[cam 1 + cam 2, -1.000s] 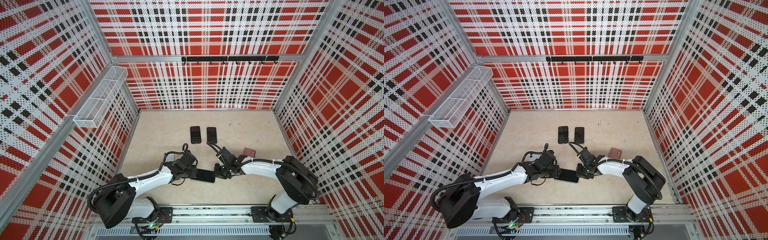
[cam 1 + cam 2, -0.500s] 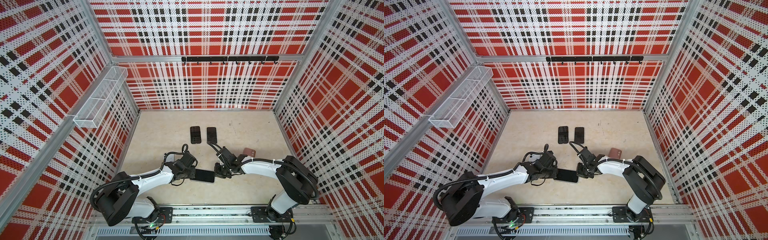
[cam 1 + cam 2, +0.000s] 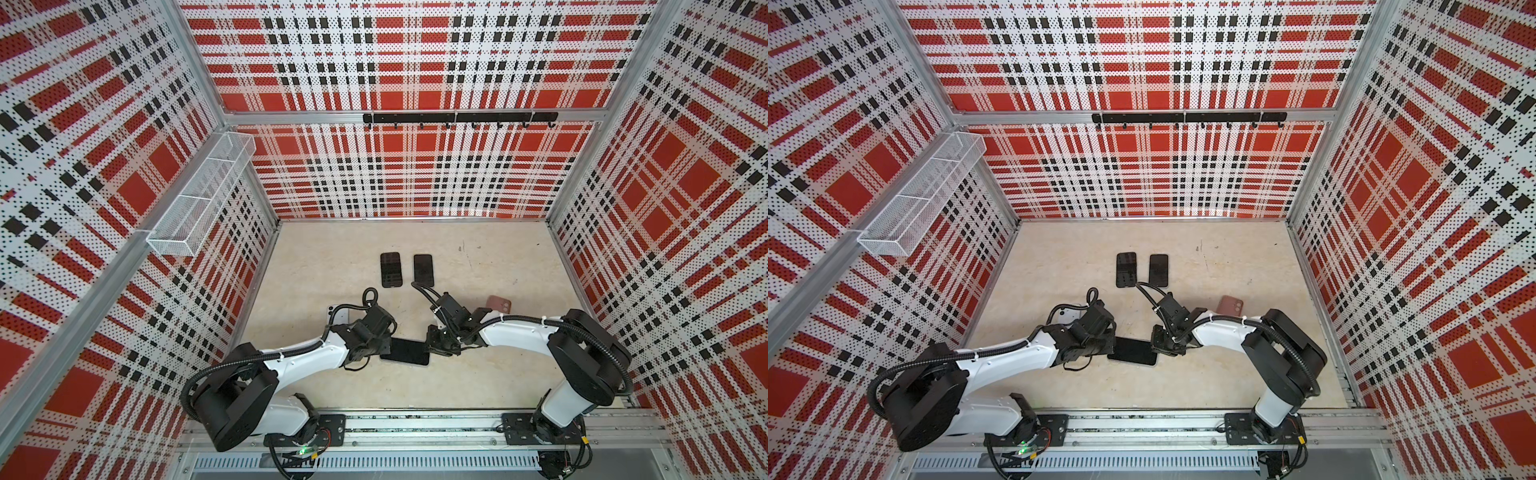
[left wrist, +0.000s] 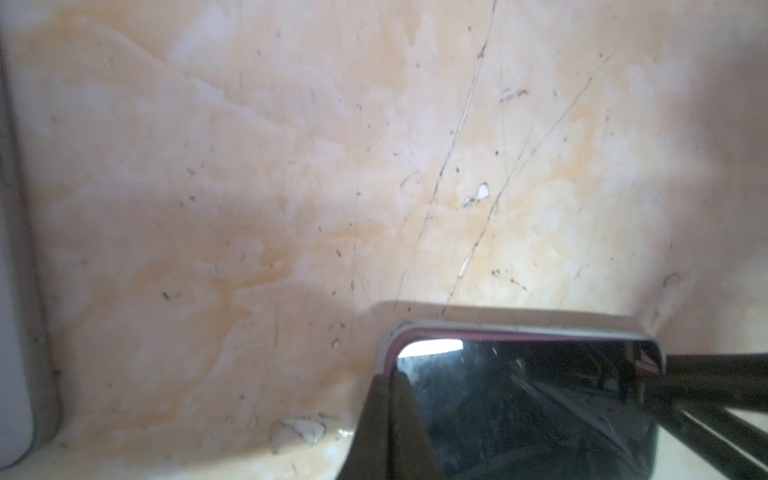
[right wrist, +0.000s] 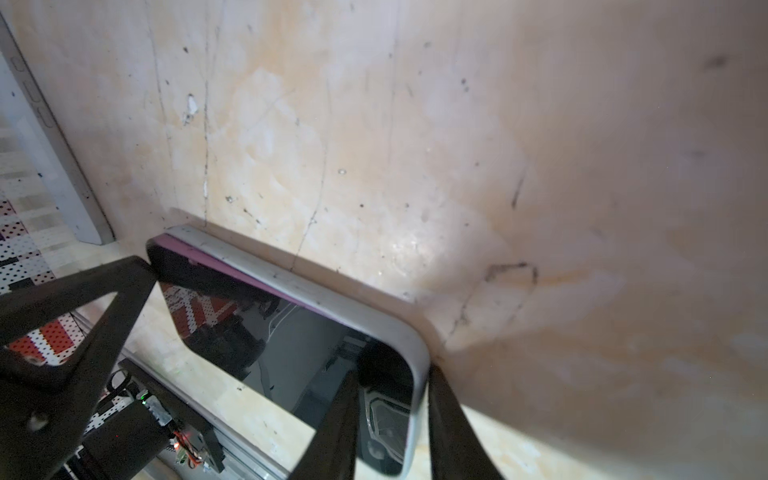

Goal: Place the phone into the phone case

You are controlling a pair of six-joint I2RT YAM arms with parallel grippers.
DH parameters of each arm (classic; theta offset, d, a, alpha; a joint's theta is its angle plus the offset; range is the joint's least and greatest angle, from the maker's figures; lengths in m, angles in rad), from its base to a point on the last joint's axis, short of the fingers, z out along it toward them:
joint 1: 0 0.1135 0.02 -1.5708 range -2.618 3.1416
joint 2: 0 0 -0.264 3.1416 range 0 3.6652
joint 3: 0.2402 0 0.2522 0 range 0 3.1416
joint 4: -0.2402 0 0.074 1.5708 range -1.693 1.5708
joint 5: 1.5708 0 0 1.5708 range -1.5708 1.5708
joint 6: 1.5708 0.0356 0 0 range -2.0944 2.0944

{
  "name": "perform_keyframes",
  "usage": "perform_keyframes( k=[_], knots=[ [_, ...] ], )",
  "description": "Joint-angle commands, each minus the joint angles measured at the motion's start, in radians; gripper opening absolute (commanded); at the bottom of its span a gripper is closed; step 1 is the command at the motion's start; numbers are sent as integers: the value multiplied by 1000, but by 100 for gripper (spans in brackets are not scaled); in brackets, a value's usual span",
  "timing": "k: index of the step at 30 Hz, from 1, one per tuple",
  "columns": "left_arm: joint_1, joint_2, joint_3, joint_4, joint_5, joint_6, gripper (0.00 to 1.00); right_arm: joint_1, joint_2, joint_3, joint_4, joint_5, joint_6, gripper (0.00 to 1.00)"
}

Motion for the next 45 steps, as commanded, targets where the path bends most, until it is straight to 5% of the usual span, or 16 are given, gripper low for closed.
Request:
perform_keyframes(
  k=[1, 13, 22, 27, 29, 36, 45],
  knots=[
    [-52, 72, -34, 16, 126, -41, 3, 11, 38, -21, 90, -41, -14, 33],
    [-83, 71, -61, 50, 127, -79, 4, 7, -15, -55, 123, -27, -15, 50],
    [-73, -105, -35, -33, 85, -74, 44, 6, -80, -98, 130, -21, -13, 61],
    [-65, -220, -24, -113, 65, -77, 78, 5, -120, -142, 145, -5, 0, 61],
    [-62, -269, -22, -153, 68, -88, 100, 4, -128, -151, 150, -13, -1, 61],
    [-59, -357, -67, -233, 200, -188, 100, 5, -102, -153, 177, -92, -33, 61],
    [-47, -419, -206, -18, 327, -295, 97, 5, -34, -186, 318, -197, -3, 60]
  ],
)
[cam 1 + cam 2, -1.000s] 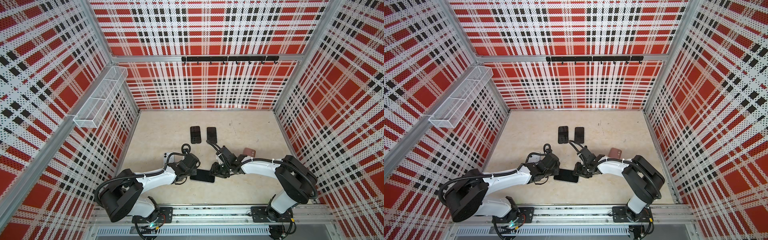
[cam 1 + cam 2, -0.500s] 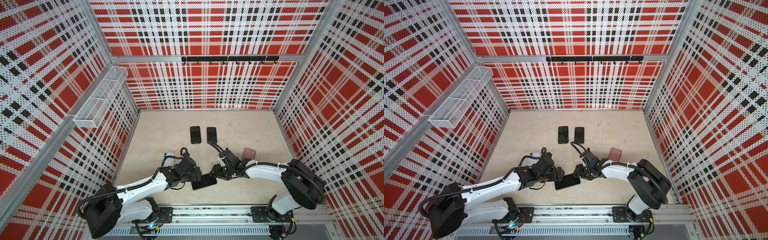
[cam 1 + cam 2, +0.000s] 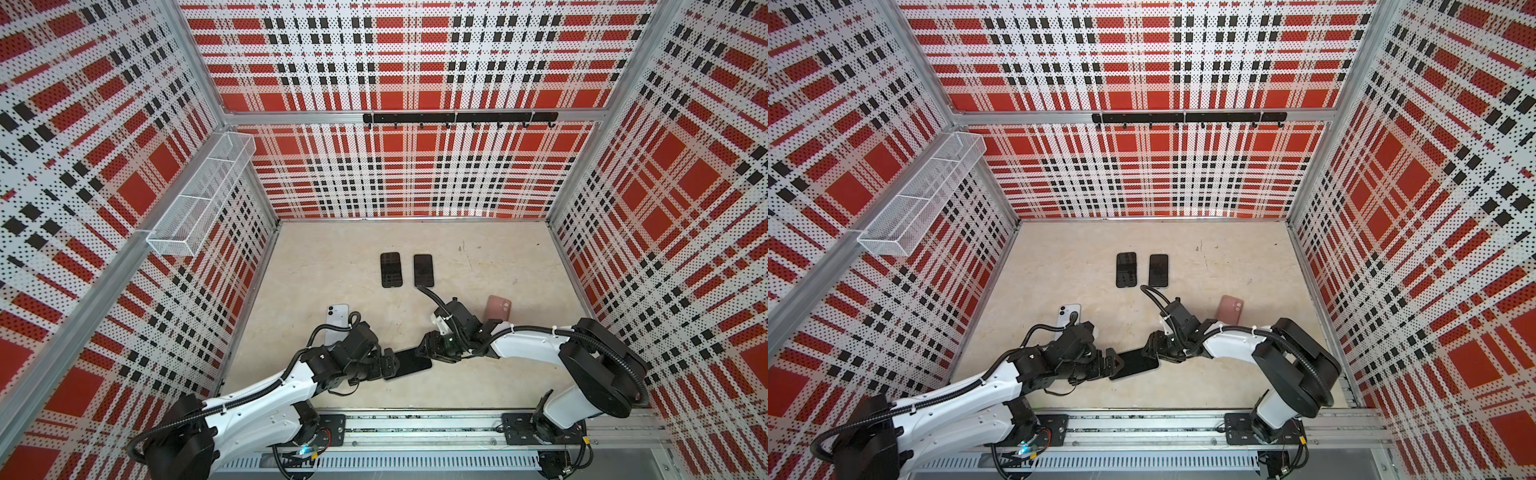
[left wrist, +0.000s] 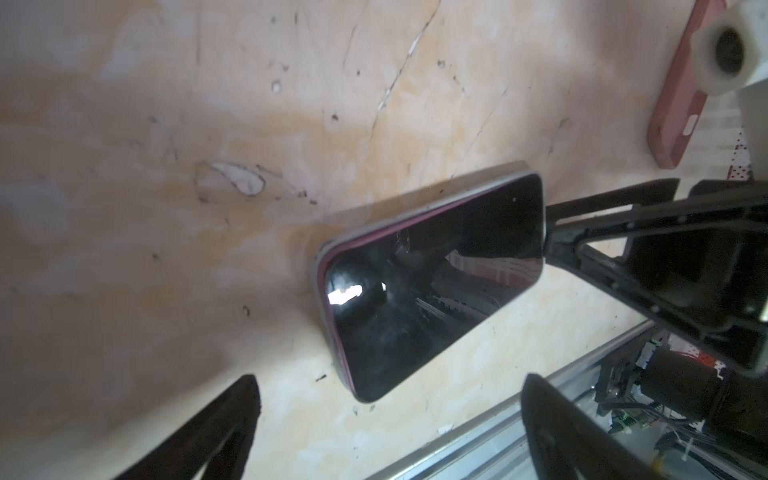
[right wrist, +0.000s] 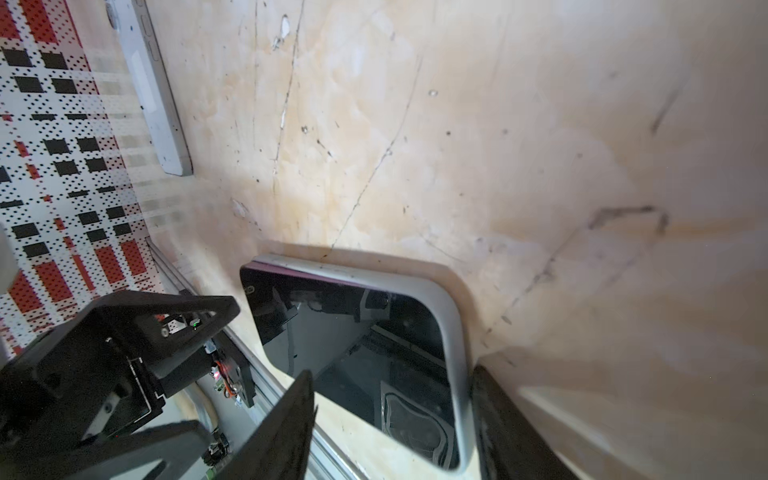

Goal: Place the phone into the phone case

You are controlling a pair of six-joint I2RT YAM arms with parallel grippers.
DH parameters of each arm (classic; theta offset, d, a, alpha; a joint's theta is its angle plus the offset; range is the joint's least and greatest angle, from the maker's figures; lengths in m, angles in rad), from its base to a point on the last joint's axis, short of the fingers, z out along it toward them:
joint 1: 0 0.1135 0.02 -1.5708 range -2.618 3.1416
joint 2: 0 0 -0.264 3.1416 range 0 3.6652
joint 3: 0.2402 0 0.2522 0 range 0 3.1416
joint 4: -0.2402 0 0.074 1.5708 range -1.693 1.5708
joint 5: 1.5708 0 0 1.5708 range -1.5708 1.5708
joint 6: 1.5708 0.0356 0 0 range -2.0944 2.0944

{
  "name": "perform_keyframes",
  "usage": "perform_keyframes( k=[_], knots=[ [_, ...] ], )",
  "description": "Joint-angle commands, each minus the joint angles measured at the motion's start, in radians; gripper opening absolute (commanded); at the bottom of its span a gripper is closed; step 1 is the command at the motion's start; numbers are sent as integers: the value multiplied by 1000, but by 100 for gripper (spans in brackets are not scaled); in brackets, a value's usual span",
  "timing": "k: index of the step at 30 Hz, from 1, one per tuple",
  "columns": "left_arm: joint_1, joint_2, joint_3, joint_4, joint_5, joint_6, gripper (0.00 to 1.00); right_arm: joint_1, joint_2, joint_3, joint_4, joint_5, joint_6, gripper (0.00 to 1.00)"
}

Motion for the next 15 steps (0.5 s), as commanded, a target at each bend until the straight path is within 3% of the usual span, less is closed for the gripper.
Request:
perform_keyframes(
  k=[1, 4, 9, 12, 15],
  knots=[
    [17, 11, -21, 117, 48, -52, 94, 5, 50, -31, 91, -55, 20, 60],
    [24, 54, -32, 167, 56, -45, 80, 4, 60, -39, 119, -68, 26, 60],
    [27, 104, -46, 204, 45, -32, 45, -1, 68, -50, 163, -96, 31, 60],
    [32, 117, -53, 209, 39, -25, 35, -1, 75, -62, 228, -131, 39, 59],
    [39, 121, -65, 212, 36, -21, 32, -3, 78, -83, 331, -174, 59, 57]
  ],
)
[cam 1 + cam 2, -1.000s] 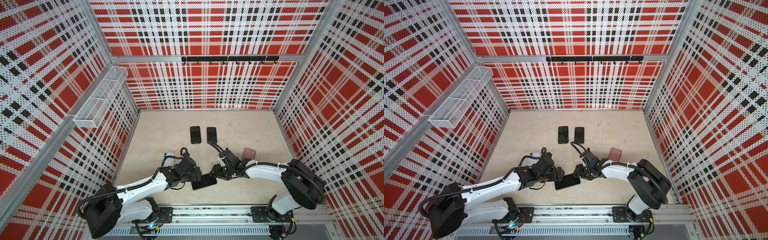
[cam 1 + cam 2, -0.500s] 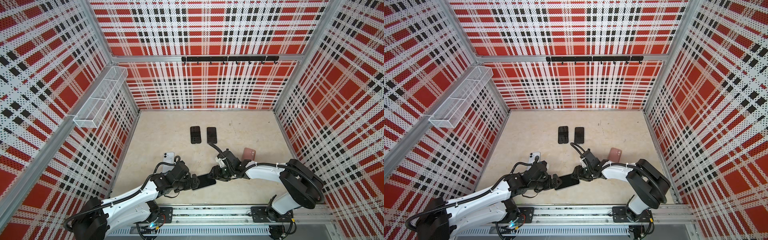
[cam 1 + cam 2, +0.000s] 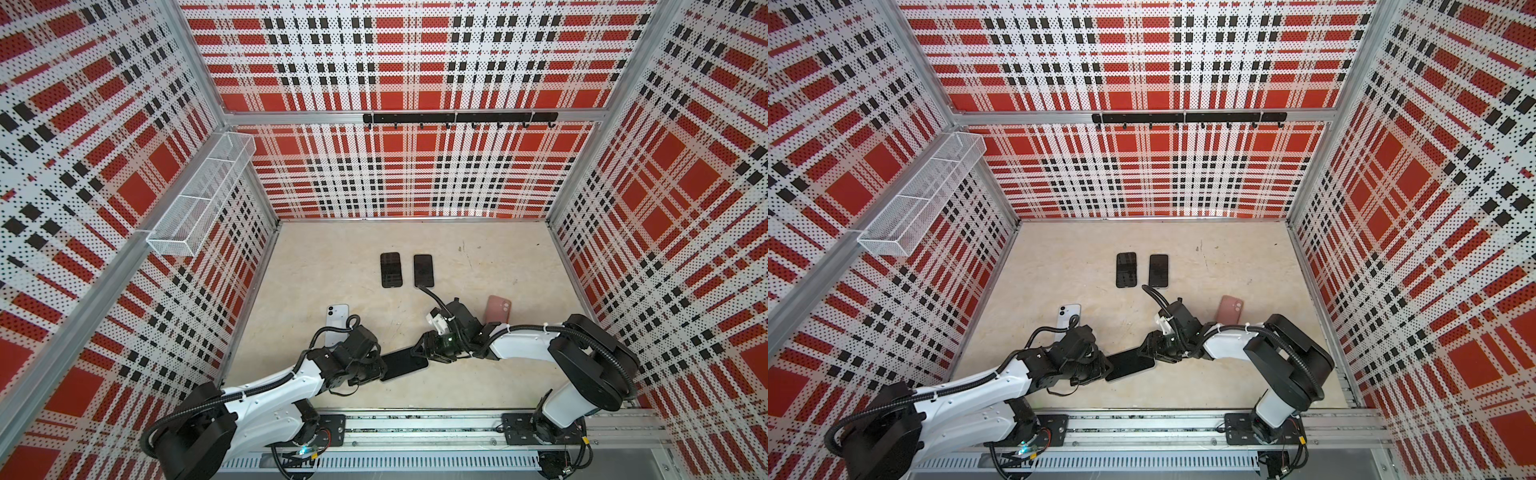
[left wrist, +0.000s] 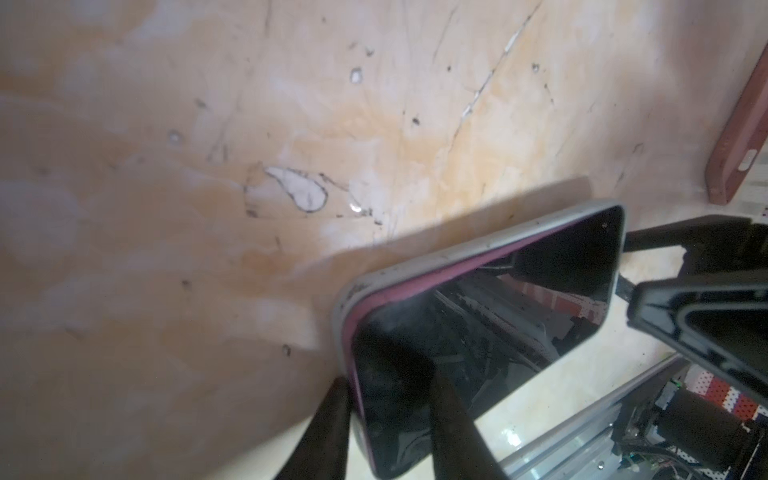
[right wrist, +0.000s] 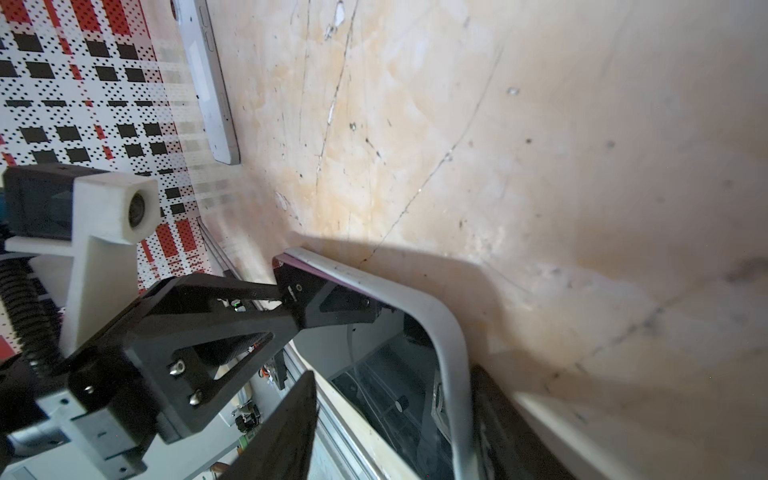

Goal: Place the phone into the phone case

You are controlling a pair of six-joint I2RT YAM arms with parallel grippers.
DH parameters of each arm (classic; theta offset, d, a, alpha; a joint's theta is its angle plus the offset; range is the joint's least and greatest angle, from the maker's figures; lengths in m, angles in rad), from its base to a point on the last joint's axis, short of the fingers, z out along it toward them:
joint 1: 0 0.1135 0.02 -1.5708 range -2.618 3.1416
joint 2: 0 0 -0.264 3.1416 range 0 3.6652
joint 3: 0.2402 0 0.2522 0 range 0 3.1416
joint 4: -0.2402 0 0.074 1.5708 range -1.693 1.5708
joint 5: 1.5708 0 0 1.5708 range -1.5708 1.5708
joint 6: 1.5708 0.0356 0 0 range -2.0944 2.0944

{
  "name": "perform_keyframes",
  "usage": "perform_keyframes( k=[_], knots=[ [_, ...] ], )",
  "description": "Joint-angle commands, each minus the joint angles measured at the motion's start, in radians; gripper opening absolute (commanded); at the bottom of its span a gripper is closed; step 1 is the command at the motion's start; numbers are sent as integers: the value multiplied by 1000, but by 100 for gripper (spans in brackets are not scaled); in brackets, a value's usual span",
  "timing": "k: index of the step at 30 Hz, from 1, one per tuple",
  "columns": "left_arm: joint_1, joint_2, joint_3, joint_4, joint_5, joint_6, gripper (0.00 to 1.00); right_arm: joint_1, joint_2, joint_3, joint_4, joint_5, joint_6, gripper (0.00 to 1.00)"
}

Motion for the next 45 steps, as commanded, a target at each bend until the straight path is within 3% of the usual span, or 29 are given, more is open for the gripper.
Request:
perform_keyframes(
  k=[1, 20, 30, 36, 41, 45],
  knots=[
    [4, 23, -27, 121, 23, 3, 31, 18, 42, -36, 183, -85, 40, 57],
    [28, 99, -37, 181, 43, 23, 29, 19, 1, -108, 569, -226, 119, 34],
    [30, 115, -26, 179, 43, 36, 29, 18, -48, -136, 592, -217, 115, 31],
    [30, 110, -34, 179, 38, 35, 29, 17, -53, -138, 586, -202, 115, 19],
    [33, 90, -42, 174, 33, 32, 35, 17, -52, -147, 609, -196, 132, 11],
    [46, 51, -39, 154, 22, 34, 48, 12, -68, -146, 621, -189, 153, 6]
  ],
)
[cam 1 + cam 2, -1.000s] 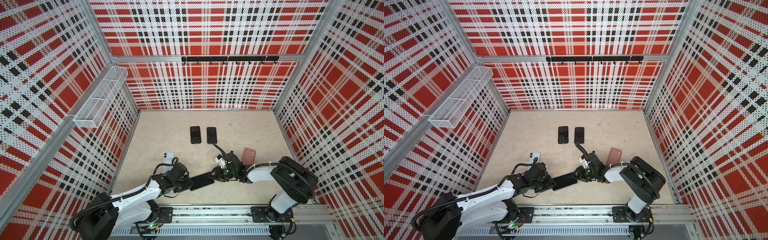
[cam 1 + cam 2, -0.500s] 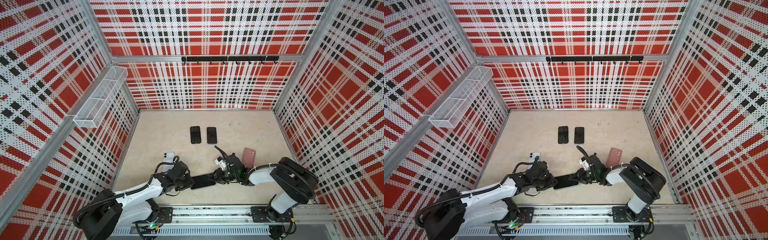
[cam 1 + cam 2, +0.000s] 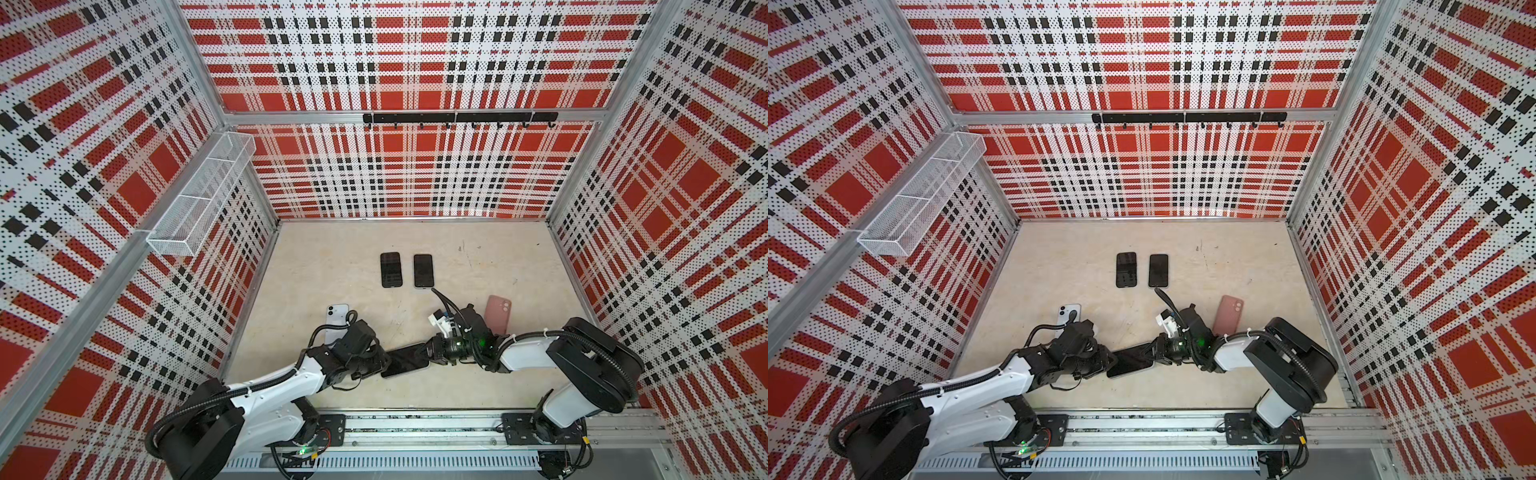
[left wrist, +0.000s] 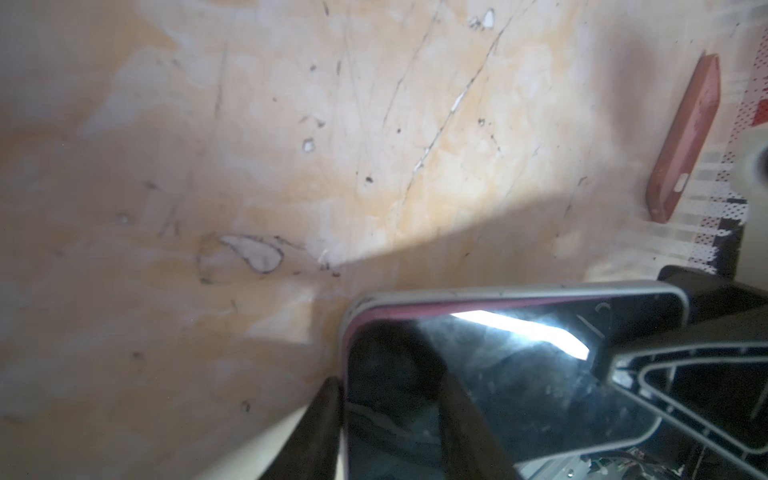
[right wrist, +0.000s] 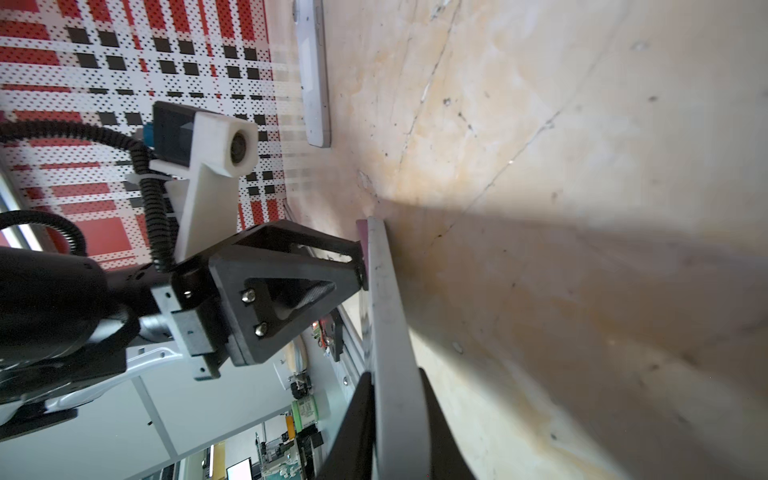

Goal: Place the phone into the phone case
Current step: 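Lift the cased phone with both grippers holding its opposite ends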

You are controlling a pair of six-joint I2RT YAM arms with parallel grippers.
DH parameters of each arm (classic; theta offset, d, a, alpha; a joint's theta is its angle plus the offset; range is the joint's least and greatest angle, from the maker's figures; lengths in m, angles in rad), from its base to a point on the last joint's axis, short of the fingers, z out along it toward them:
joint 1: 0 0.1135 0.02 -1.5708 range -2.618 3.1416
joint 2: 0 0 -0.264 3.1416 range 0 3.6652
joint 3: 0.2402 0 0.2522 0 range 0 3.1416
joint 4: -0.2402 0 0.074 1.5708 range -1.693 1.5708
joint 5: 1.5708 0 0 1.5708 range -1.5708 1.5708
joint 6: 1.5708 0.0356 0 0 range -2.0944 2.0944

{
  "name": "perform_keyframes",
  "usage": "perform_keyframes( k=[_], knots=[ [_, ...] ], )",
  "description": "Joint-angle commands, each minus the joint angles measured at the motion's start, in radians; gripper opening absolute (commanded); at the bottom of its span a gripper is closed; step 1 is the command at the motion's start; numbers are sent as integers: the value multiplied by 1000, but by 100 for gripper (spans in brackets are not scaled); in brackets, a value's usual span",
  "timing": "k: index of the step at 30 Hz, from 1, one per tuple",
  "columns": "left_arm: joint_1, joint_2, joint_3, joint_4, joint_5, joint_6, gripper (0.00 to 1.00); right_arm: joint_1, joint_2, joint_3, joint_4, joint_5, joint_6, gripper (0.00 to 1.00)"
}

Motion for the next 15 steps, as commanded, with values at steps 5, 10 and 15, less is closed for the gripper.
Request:
perform_keyframes(
  k=[5, 10, 15],
  knots=[
    [47, -64, -11, -15, -10, 31, 67, 4, -80, 36, 181, -54, 41, 1],
    [121, -185, 17, -90, 1, 67, 100, -40, -135, 45, 137, -66, 40, 0],
    [226, -310, 39, -127, 82, 103, 99, -101, -203, 78, 59, -93, 28, 0]
  ],
)
